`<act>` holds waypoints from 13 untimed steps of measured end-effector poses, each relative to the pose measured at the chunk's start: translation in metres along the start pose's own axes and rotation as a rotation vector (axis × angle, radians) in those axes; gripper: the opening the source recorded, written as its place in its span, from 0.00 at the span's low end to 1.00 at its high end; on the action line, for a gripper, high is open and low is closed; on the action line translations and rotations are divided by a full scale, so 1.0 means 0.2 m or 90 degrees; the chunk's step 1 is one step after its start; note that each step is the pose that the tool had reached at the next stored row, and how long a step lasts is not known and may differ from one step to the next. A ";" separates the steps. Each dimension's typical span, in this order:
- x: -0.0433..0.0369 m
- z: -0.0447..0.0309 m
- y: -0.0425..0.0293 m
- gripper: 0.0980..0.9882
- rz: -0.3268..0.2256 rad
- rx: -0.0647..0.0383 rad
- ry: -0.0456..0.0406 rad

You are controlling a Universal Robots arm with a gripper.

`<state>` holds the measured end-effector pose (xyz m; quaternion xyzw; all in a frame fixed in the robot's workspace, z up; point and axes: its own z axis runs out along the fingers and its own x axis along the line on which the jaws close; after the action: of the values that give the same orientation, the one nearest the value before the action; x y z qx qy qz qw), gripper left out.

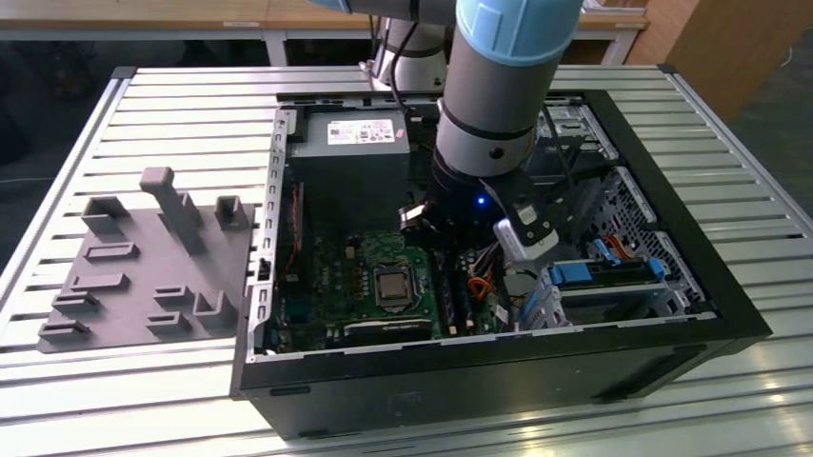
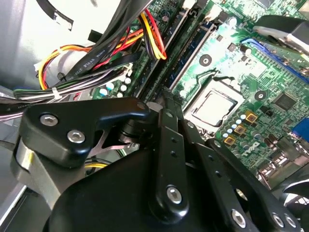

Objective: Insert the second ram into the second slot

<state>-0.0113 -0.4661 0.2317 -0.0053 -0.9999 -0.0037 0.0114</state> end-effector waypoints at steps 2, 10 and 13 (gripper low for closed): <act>0.000 0.003 0.000 0.01 0.000 0.000 0.0000; -0.001 0.037 0.000 0.01 0.000 0.000 -0.0001; -0.001 0.047 0.000 0.01 0.000 0.000 0.0000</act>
<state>-0.0113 -0.4661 0.2223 -0.0053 -0.9999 -0.0037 0.0113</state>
